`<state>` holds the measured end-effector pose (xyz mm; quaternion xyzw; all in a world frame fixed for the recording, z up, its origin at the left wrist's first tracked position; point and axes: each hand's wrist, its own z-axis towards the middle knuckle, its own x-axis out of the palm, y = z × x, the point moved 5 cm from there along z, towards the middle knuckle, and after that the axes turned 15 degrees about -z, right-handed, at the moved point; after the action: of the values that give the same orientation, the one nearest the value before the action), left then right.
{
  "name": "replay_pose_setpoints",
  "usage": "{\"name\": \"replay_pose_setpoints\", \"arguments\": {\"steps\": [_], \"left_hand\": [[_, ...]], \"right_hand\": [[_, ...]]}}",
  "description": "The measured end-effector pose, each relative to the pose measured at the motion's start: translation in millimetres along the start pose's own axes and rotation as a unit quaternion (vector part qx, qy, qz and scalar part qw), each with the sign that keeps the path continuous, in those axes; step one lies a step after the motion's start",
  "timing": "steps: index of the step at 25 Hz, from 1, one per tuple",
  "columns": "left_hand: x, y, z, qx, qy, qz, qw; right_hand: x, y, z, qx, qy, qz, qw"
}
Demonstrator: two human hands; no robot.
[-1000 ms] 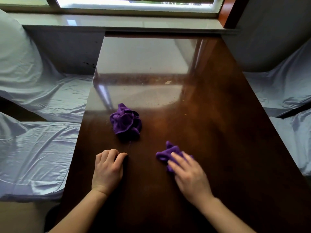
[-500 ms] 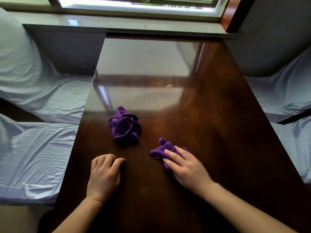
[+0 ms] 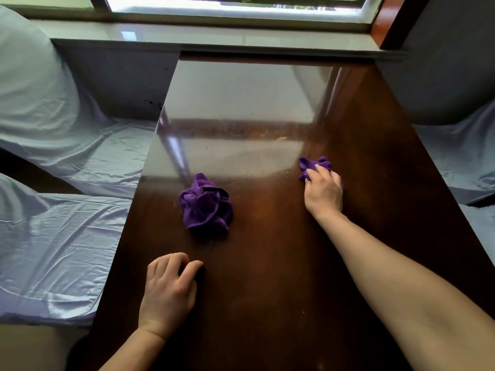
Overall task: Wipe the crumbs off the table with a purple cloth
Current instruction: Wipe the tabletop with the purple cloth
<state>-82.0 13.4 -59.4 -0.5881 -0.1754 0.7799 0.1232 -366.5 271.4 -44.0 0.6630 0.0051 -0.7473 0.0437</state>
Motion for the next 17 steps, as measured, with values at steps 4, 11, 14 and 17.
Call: {"name": "replay_pose_setpoints", "arguments": {"steps": [4, 11, 14, 17], "left_hand": [[2, 0, 0, 0.009, -0.010, -0.001, 1.000], [2, 1, -2, -0.001, -0.007, 0.012, 1.000], [2, 0, -2, -0.003, -0.008, 0.010, 1.000], [2, 2, -1, -0.002, -0.011, 0.008, 1.000]], "right_hand": [[2, 26, 13, -0.026, 0.014, 0.007, 1.000], [-10, 79, -101, -0.387, 0.015, 0.009, 0.922], [-7, 72, -76, -0.350, 0.013, -0.012, 0.937], [-3, 96, -28, -0.201, 0.028, 0.001, 0.979]]}}
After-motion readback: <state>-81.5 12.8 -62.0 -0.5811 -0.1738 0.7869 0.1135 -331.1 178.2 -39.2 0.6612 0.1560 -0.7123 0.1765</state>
